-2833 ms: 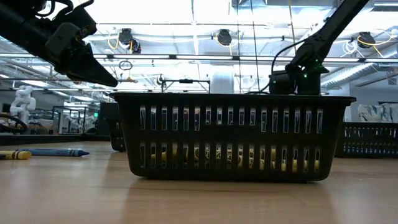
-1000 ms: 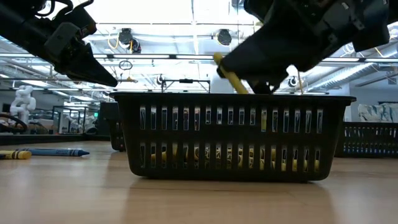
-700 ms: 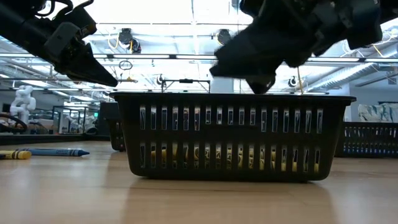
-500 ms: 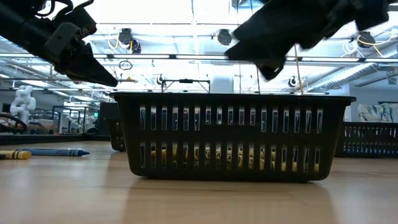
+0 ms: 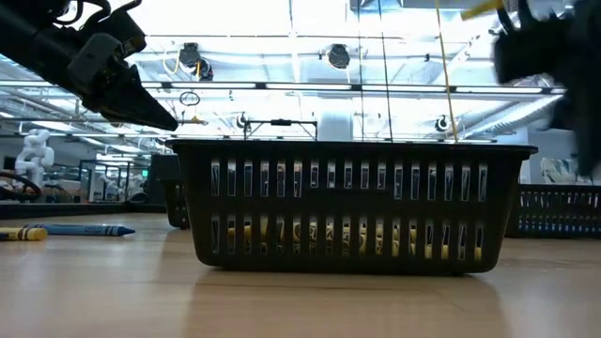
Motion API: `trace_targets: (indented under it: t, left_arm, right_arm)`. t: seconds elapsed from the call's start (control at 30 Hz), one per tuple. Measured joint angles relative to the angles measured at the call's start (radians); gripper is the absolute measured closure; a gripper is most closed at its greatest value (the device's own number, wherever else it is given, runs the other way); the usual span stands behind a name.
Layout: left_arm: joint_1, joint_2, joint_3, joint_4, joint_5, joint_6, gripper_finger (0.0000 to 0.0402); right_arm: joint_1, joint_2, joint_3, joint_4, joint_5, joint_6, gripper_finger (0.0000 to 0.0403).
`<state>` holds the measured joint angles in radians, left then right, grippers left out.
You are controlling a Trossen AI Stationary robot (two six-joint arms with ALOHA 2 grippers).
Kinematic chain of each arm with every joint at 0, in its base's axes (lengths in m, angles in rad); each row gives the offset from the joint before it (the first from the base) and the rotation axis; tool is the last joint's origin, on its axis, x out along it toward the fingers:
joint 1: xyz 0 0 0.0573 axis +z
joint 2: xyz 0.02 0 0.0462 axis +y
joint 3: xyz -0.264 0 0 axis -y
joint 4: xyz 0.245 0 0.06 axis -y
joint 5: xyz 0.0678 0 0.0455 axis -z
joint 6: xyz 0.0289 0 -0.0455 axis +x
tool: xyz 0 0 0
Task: Sort crayons
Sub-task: Put the red crayon into the left black bin
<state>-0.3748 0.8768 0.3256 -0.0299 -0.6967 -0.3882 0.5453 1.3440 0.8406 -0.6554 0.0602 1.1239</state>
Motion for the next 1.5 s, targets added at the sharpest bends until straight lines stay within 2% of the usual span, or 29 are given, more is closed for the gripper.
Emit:
trace_targets:
  t: [0.17, 0.4, 0.57, 0.73, 0.93, 1.2, 1.3, 1.43, 1.5]
  left_arm:
    - [0.000, 0.000, 0.000, 0.004, 0.000, -0.002, 0.0288]
    - [0.000, 0.000, 0.000, 0.006, 0.000, -0.002, 0.0288]
    - [0.000, 0.000, 0.000, 0.006, 0.000, 0.000, 0.0288]
    - [0.000, 0.000, 0.000, 0.006, 0.000, 0.000, 0.0288]
    - [0.000, 0.000, 0.000, 0.005, 0.000, 0.000, 0.0288]
    - [0.000, 0.000, 0.000, 0.005, 0.000, 0.000, 0.0288]
    - [0.000, 0.000, 0.000, 0.005, 0.000, 0.000, 0.0288]
    - [0.000, 0.000, 0.000, 0.005, 0.000, 0.000, 0.0288]
    - [0.000, 0.000, 0.000, 0.005, 0.000, 0.000, 0.0288]
  right_arm:
    - [0.029, 0.017, 0.000, -0.221, -0.156, 0.187, 0.0311]
    - [0.053, 0.068, -0.005, -0.373, -0.275, 0.250, 0.0275]
    - [0.053, 0.101, -0.067, -0.370, -0.370, 0.250, 0.0251]
    - [0.052, 0.116, -0.124, -0.299, -0.383, 0.229, 0.0250]
    - [0.052, 0.115, -0.164, -0.297, -0.384, 0.226, 0.0265]
    - [0.051, 0.112, -0.213, -0.182, -0.456, 0.203, 0.0289]
    - [0.051, 0.113, -0.214, -0.165, -0.461, 0.195, 0.0322]
    - [0.051, 0.113, -0.213, -0.152, -0.463, 0.185, 0.0386]
    - [0.052, 0.113, -0.201, -0.156, -0.462, 0.169, 0.0395]
